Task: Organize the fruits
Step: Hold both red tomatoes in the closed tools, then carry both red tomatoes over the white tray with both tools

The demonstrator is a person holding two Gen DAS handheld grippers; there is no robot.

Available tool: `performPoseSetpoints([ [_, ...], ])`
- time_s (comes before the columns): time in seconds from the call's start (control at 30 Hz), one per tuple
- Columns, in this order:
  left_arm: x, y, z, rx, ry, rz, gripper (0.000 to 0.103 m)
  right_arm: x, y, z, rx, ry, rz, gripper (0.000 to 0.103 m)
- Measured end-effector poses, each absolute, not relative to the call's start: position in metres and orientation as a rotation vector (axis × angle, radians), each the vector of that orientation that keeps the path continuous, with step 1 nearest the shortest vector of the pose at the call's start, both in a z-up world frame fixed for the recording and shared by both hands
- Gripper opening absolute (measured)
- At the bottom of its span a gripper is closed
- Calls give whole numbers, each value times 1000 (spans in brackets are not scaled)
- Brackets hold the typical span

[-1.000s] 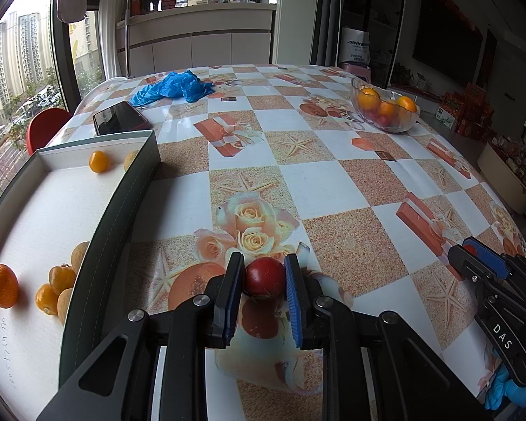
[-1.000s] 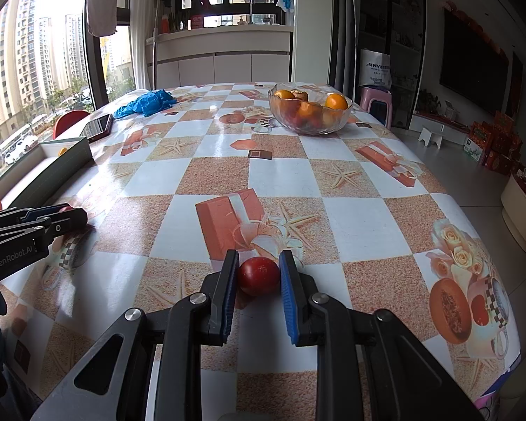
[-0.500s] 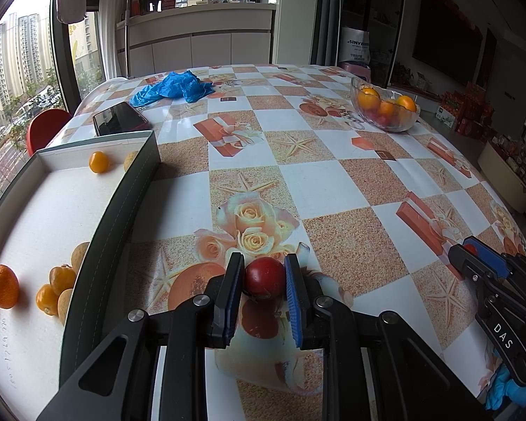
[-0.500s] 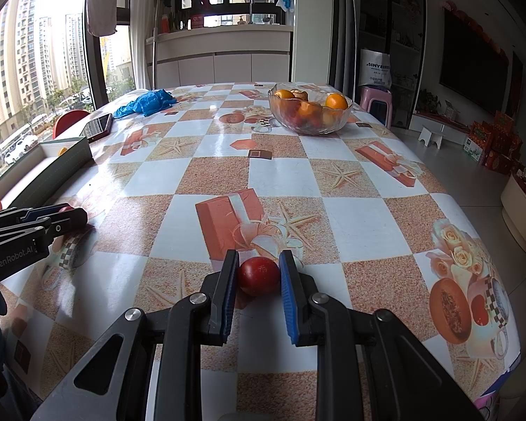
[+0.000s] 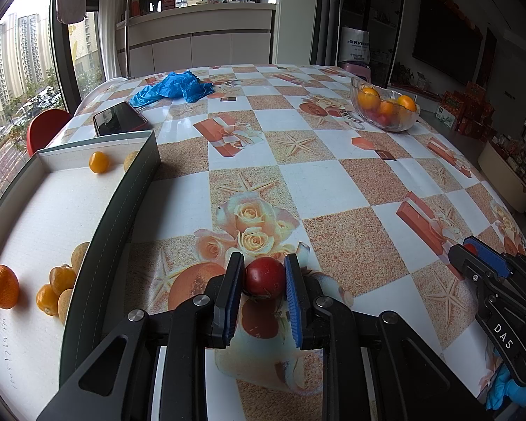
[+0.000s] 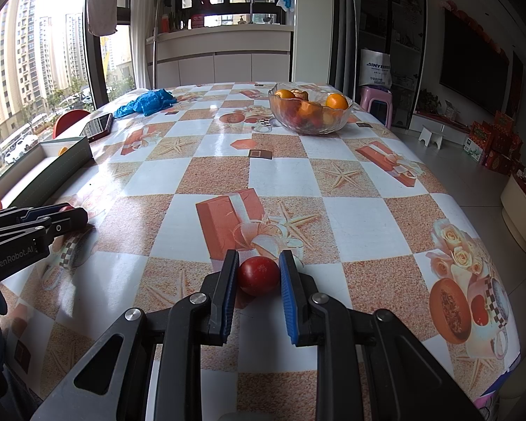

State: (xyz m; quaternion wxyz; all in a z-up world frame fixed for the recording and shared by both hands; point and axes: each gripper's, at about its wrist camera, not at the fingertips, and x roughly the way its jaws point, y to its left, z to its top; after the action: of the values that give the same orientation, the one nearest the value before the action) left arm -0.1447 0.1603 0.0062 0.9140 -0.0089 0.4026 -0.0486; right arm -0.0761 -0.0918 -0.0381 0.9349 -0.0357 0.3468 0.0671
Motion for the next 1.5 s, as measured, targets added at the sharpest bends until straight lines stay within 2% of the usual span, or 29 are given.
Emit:
performPoseSetpoints([
  [0.53, -145, 159, 6, -12, 829, -99, 24, -75, -91, -38, -81, 723, 142, 25],
  [0.9, -139, 163, 11, -46, 902, -130, 24, -59, -100, -27, -17, 886, 188, 25],
  [1.5, -160, 198, 58, -176, 829, -185, 24, -64, -87, 13, 67, 898, 282, 25],
])
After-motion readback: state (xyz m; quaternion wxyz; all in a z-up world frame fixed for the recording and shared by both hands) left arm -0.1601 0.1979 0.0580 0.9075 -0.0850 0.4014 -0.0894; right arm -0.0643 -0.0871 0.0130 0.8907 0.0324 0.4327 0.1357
